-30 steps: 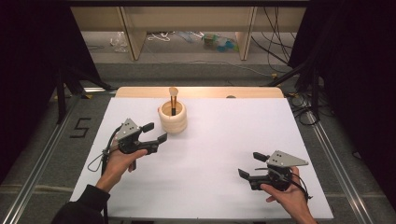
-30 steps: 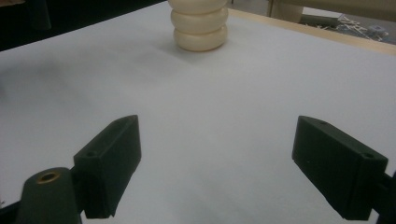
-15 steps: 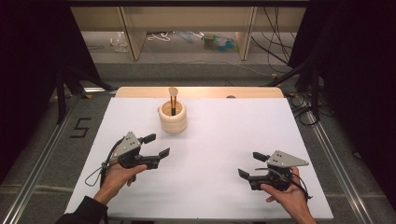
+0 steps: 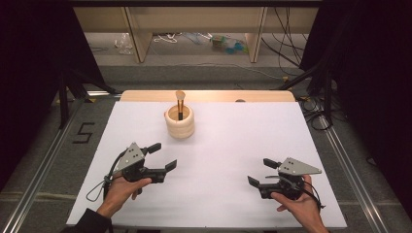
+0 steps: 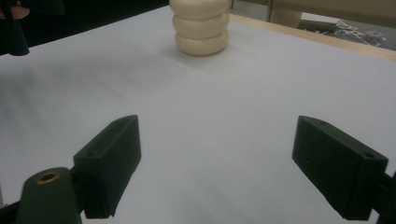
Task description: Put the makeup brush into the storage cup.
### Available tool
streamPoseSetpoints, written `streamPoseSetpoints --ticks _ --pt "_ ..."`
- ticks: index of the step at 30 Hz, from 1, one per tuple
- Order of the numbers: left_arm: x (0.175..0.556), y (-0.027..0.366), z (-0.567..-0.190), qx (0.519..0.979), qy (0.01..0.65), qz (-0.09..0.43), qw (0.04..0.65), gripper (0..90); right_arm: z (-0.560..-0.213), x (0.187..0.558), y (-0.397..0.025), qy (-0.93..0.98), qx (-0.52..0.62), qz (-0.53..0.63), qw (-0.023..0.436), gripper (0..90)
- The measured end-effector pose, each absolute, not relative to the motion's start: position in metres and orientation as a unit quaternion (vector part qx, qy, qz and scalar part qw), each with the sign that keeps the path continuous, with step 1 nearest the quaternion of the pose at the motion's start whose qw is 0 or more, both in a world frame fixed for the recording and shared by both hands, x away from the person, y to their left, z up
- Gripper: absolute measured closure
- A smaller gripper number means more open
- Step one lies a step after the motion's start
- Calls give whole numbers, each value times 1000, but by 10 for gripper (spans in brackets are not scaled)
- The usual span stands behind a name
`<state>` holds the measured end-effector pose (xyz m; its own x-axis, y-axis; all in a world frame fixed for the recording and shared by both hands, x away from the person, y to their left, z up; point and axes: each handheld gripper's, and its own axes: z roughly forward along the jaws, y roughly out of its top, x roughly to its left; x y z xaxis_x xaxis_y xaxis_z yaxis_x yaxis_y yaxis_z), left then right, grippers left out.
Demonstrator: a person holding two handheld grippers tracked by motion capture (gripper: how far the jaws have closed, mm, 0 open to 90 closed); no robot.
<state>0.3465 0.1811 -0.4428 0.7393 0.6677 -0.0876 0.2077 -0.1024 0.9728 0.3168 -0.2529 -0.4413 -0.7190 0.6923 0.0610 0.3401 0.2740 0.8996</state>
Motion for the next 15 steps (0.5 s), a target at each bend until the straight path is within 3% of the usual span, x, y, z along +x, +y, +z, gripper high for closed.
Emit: streamPoseSetpoints --ticks 15 --pt "332 186 -441 713 296 202 602 158 -438 314 -256 768 330 514 192 161"
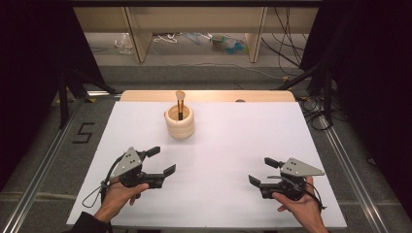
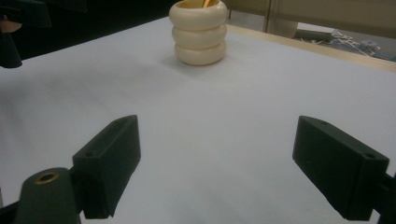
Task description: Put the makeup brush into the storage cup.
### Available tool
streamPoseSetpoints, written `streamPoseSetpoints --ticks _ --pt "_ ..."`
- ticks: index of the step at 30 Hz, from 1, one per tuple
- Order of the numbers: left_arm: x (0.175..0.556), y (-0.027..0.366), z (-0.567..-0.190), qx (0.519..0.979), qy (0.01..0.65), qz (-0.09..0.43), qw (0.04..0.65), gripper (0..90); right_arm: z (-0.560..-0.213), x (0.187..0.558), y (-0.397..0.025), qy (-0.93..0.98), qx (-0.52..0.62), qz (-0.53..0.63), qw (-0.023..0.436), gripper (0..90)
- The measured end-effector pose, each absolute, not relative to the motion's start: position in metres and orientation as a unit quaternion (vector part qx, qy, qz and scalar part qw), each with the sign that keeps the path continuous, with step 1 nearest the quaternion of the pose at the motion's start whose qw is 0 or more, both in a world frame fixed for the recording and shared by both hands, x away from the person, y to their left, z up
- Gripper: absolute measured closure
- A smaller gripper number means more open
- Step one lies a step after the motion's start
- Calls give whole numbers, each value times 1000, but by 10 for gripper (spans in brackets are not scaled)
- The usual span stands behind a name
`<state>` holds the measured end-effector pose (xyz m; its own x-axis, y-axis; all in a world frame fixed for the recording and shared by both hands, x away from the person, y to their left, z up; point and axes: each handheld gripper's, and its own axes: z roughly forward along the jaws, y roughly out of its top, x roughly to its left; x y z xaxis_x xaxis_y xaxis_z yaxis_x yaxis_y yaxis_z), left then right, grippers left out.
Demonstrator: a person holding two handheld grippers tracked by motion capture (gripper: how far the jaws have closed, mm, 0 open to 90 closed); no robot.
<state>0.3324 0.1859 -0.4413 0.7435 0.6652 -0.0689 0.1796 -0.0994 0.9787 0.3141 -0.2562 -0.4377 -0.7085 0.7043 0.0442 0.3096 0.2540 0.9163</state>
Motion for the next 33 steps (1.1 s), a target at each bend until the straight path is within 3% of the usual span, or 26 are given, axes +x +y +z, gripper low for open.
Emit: streamPoseSetpoints --ticks 33 --pt "331 186 -445 722 298 199 592 159 -437 314 -257 753 337 531 191 161"
